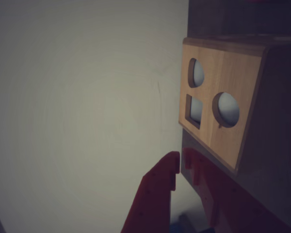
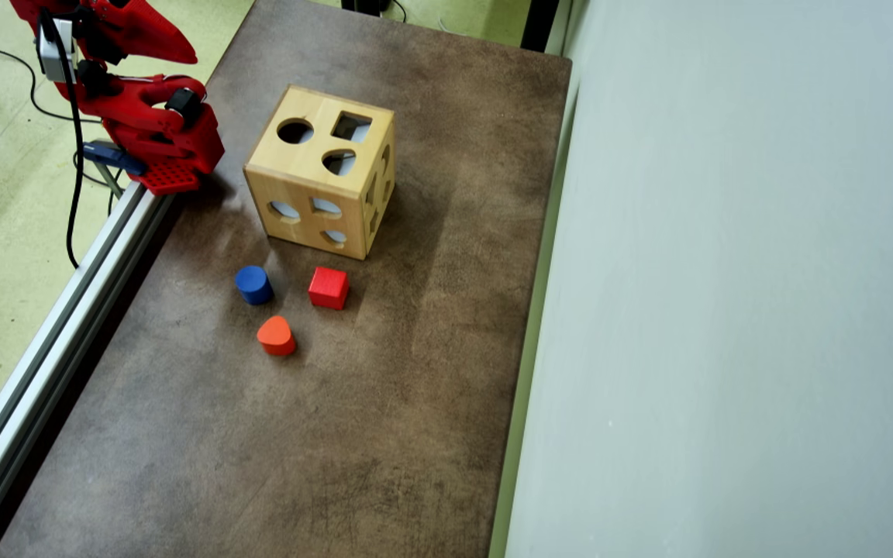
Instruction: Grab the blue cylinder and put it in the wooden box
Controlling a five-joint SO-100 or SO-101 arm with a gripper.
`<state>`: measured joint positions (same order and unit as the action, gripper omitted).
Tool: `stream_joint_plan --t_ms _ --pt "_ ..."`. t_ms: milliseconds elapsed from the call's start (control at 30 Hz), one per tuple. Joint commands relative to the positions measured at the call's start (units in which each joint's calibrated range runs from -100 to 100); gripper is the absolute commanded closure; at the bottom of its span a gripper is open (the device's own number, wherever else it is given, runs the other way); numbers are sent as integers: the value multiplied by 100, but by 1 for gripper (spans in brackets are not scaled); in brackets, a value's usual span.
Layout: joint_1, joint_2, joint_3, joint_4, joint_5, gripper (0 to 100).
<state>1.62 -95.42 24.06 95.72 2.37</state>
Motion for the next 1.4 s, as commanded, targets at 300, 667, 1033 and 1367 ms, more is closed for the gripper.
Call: stream_joint_plan --t_ms 300,667,1033,1367 --pt "-50 26 -54 34 20 98" --pt "-58 26 -54 26 -10 98" --pt "-58 26 -45 34 -15 98" --pt "17 239 -108 -31 -15 98"
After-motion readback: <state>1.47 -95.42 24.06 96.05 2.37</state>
